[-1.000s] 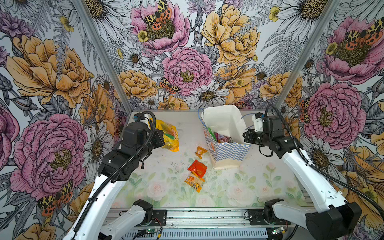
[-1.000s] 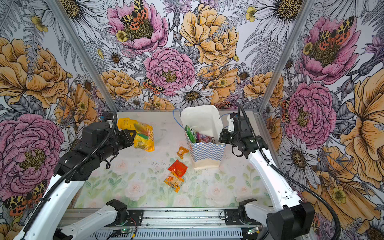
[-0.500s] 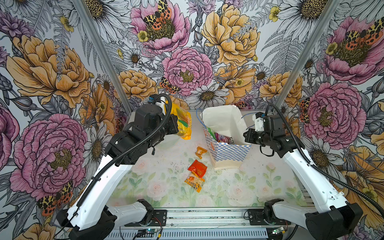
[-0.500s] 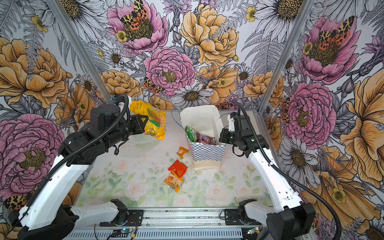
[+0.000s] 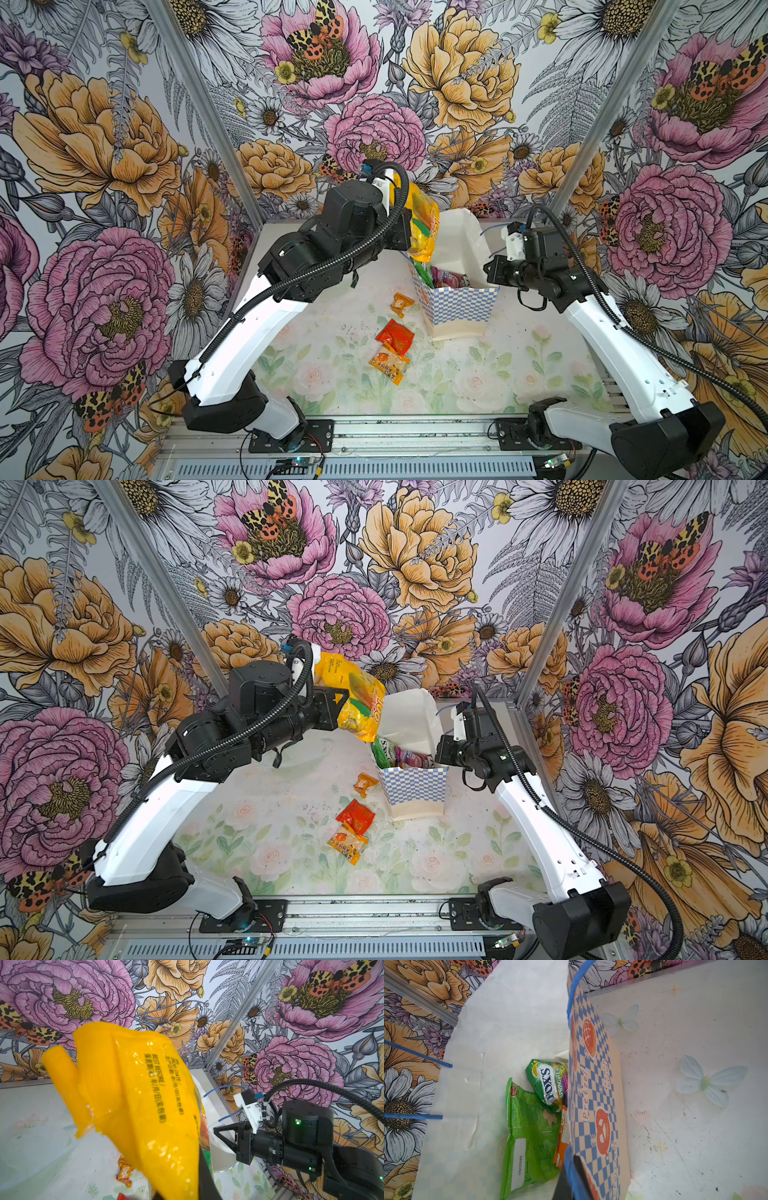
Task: Place the snacks into the paper bag
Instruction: 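Lower the yellow mango bag into the paper bag and open the left gripper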
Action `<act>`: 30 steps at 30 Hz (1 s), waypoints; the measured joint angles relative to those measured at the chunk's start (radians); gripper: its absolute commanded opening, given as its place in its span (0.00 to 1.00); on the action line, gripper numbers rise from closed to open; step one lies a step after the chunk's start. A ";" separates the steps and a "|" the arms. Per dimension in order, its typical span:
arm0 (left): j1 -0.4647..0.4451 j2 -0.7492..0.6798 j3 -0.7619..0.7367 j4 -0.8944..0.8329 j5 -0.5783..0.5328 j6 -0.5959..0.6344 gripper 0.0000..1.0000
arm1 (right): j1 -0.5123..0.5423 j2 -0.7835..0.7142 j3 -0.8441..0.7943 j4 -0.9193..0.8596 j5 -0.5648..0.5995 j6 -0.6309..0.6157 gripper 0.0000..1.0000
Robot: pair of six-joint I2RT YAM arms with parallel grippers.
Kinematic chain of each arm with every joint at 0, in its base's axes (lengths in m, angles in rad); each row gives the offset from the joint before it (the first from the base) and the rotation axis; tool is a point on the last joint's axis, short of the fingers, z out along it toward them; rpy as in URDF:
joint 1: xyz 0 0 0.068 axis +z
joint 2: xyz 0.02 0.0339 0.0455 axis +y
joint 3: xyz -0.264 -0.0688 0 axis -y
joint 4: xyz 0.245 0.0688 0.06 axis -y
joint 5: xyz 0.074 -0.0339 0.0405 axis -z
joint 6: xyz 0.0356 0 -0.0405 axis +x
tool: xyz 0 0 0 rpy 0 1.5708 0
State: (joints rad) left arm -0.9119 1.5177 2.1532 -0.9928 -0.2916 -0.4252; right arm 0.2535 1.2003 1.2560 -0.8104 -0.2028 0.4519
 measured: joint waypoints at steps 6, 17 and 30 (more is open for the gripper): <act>-0.027 0.110 0.094 0.002 0.000 0.014 0.00 | 0.013 0.005 0.006 0.001 0.001 0.000 0.00; -0.022 0.280 0.127 0.000 -0.024 0.008 0.00 | 0.023 0.006 0.006 0.003 0.008 0.000 0.00; 0.034 0.414 0.126 -0.006 -0.002 -0.105 0.00 | 0.031 0.006 0.011 0.004 0.010 0.003 0.00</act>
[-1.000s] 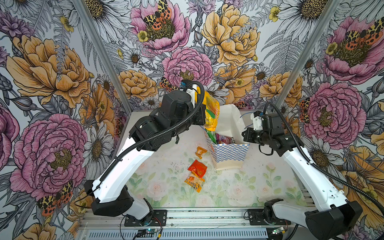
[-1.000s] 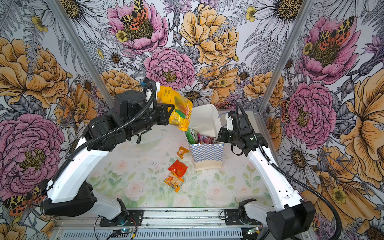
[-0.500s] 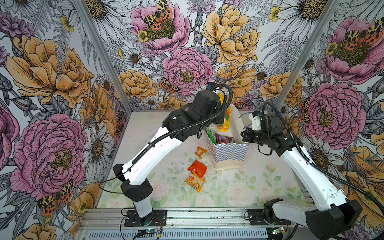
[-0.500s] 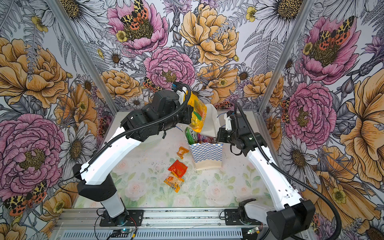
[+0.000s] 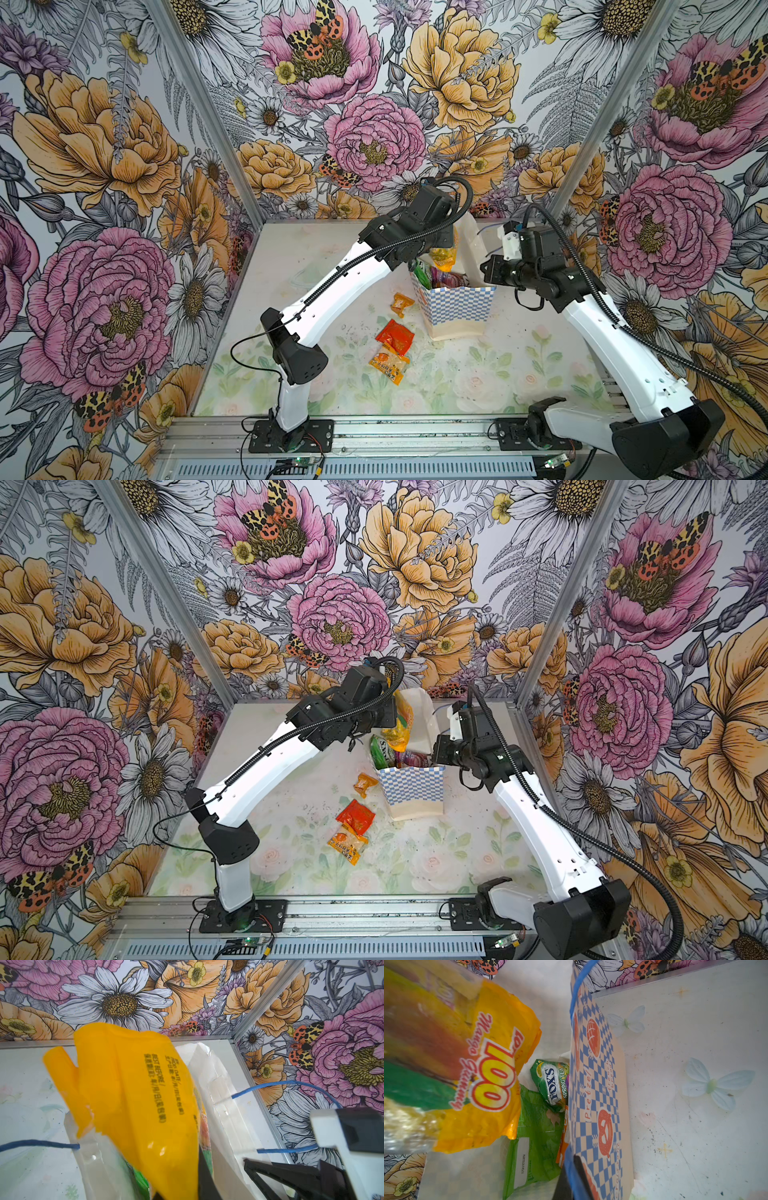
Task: Place the snacks into the paper bag
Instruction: 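Lower the yellow mango bag into the paper bag and open the left gripper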
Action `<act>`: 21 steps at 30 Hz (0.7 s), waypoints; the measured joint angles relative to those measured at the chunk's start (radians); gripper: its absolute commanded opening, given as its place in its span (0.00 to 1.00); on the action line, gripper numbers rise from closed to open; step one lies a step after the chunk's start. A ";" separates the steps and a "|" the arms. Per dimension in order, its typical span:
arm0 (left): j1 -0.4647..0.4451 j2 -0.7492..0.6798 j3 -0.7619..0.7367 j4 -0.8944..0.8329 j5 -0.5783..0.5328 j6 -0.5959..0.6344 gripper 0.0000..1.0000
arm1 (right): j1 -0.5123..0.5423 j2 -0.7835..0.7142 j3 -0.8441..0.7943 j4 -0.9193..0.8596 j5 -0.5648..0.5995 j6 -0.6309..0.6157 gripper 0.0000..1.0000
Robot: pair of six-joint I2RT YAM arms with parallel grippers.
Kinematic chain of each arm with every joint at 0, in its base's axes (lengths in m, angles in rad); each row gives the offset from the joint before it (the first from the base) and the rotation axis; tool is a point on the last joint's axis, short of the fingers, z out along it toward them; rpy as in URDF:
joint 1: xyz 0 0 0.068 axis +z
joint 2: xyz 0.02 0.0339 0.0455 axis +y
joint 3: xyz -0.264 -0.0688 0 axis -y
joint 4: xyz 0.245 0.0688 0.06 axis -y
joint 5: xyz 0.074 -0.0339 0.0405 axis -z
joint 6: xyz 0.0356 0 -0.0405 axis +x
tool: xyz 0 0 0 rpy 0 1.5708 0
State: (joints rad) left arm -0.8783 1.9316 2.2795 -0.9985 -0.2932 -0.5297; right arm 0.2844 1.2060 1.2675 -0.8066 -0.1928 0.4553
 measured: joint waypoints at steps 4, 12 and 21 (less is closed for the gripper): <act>0.000 0.056 0.000 0.000 0.041 -0.038 0.00 | 0.004 0.000 0.000 0.000 0.006 0.000 0.00; 0.000 0.137 0.000 0.000 0.091 -0.088 0.00 | 0.005 0.000 0.000 0.003 0.006 0.001 0.00; 0.006 0.217 0.001 0.000 0.153 -0.110 0.00 | 0.014 0.000 0.000 0.003 0.009 0.008 0.00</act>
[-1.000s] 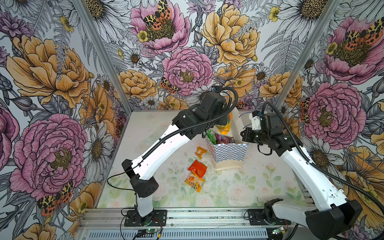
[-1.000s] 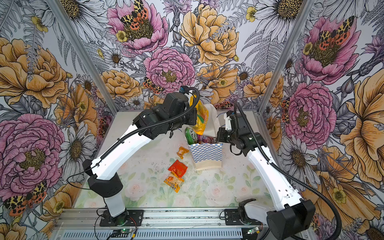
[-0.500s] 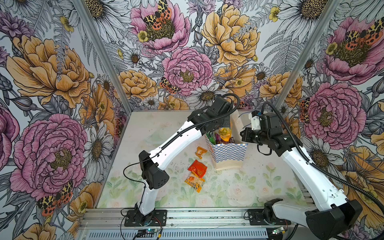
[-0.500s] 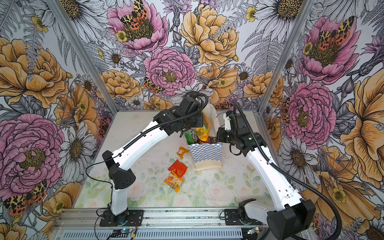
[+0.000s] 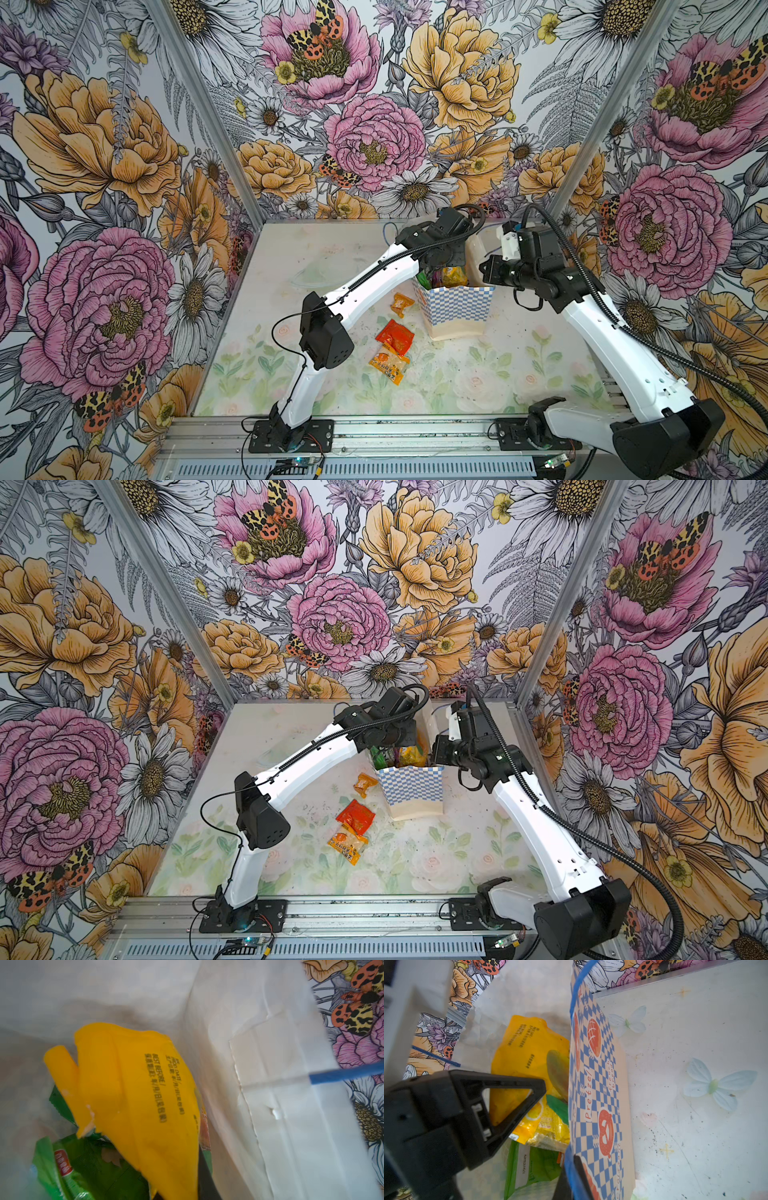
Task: Place the snacks into the paper bag
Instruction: 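Lower the yellow mango bag into the paper bag and open the left gripper, then withdraw the left gripper up out of the paper bag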
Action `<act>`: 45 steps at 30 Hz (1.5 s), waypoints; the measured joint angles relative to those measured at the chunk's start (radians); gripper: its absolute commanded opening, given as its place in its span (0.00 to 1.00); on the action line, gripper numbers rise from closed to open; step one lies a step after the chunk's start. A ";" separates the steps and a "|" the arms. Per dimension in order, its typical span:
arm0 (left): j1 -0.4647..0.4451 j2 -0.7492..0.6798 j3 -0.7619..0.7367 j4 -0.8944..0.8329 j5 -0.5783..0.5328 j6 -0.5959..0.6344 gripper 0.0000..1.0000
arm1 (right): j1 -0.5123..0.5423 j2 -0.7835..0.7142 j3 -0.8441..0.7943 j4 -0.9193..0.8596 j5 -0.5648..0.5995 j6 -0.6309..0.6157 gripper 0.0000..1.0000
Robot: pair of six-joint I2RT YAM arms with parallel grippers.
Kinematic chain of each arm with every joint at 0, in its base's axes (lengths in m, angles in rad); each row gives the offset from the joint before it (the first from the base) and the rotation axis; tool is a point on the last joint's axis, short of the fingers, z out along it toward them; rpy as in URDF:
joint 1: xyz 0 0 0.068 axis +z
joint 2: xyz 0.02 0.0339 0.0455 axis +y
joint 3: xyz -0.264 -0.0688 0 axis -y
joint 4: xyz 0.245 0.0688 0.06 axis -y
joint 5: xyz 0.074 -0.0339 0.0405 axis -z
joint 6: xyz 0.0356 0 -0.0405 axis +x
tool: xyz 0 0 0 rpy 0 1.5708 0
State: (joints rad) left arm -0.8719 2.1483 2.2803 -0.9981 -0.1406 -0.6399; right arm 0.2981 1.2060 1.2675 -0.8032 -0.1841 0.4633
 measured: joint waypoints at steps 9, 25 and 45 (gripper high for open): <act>0.008 0.065 0.032 0.001 0.048 -0.010 0.00 | 0.000 0.000 0.000 0.000 0.005 0.000 0.00; 0.015 0.070 0.058 0.000 0.065 -0.009 0.19 | 0.000 0.000 0.000 0.000 0.009 0.000 0.00; 0.000 -0.015 0.094 0.016 0.002 0.054 0.72 | 0.004 0.000 0.000 -0.005 0.032 0.000 0.00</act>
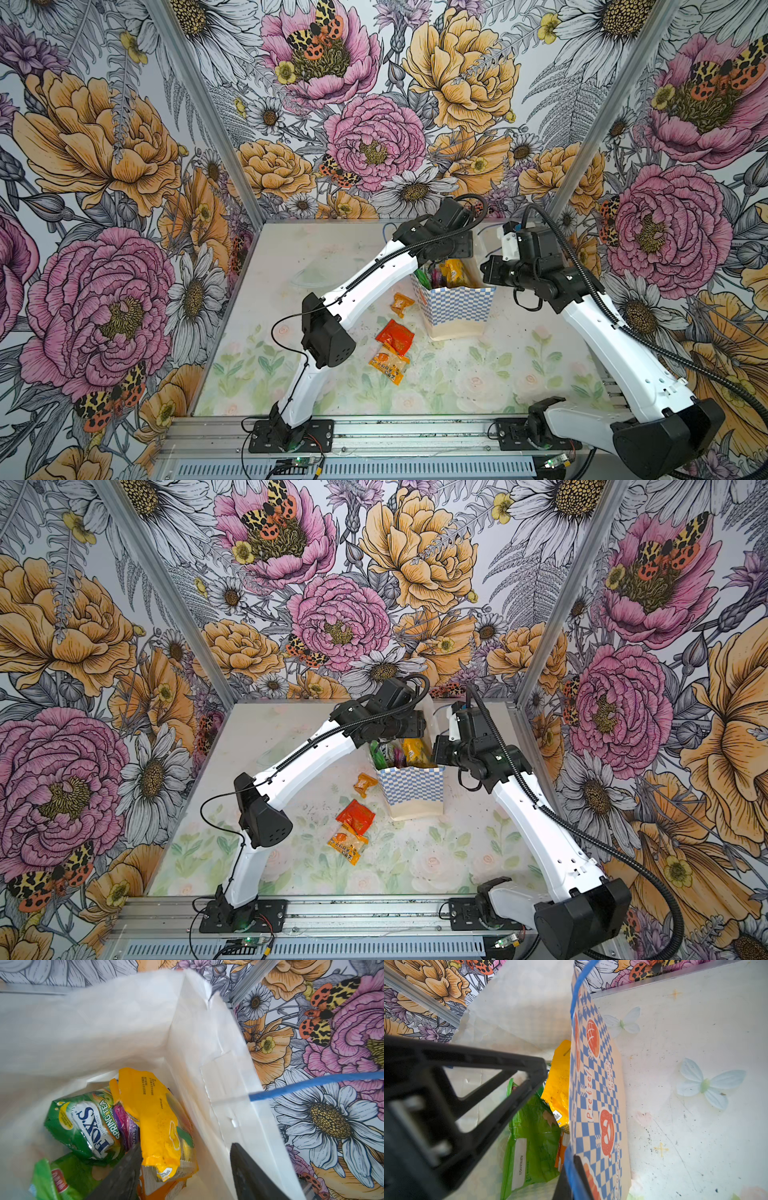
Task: Place the snacks into the paper bag
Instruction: 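Withdraw the left gripper up out of the paper bag, then move the left gripper down to the clear orange-labelled snack packet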
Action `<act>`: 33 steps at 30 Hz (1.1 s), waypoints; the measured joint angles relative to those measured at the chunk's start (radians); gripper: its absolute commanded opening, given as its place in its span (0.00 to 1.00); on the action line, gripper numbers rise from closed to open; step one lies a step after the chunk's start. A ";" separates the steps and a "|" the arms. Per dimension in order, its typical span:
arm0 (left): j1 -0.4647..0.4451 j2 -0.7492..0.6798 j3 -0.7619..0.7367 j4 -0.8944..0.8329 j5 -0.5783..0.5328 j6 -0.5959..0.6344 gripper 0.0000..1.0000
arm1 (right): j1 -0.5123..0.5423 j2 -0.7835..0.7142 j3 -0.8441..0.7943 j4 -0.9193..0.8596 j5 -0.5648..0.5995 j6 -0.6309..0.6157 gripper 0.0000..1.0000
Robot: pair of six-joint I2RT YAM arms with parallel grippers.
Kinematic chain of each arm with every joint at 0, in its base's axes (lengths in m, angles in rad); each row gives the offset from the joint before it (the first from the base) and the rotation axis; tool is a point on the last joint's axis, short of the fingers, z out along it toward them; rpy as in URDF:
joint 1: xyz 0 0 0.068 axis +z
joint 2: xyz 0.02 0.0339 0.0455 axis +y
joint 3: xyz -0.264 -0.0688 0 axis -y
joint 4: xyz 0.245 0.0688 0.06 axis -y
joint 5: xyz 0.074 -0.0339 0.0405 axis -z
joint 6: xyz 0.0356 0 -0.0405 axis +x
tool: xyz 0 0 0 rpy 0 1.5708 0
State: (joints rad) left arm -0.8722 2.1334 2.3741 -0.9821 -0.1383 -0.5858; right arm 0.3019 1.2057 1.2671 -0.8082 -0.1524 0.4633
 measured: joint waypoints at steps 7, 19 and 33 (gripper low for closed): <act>-0.028 -0.129 -0.033 0.002 -0.028 0.045 0.78 | 0.000 0.000 0.000 0.000 0.002 0.000 0.00; -0.048 -0.406 -0.206 0.007 -0.108 0.089 0.84 | 0.000 0.000 0.000 0.000 0.002 0.000 0.00; 0.002 -0.830 -0.656 0.039 -0.242 0.118 0.86 | 0.000 -0.007 0.000 -0.003 0.002 0.000 0.00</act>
State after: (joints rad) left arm -0.8707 1.3033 1.7184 -0.9436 -0.3801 -0.4679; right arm 0.3019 1.1988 1.2667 -0.8116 -0.1501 0.4629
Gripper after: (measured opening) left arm 0.864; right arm 0.046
